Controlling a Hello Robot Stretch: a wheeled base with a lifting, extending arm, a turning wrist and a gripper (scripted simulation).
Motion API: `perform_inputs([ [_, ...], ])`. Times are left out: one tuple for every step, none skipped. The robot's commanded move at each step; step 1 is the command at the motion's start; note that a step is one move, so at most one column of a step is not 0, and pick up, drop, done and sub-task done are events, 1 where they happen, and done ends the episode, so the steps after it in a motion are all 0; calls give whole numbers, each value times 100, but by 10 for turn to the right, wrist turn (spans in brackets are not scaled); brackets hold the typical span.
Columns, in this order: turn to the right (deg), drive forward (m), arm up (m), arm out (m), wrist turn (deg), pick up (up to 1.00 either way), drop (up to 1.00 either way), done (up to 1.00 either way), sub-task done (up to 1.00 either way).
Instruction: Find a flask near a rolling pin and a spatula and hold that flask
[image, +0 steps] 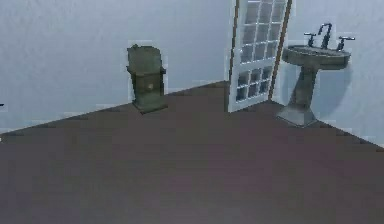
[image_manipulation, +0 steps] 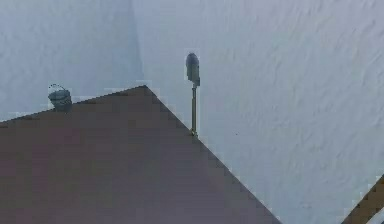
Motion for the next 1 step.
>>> perform_inputs([
  [0, 100, 0, 0, 0, 0, 0, 0, 0],
])
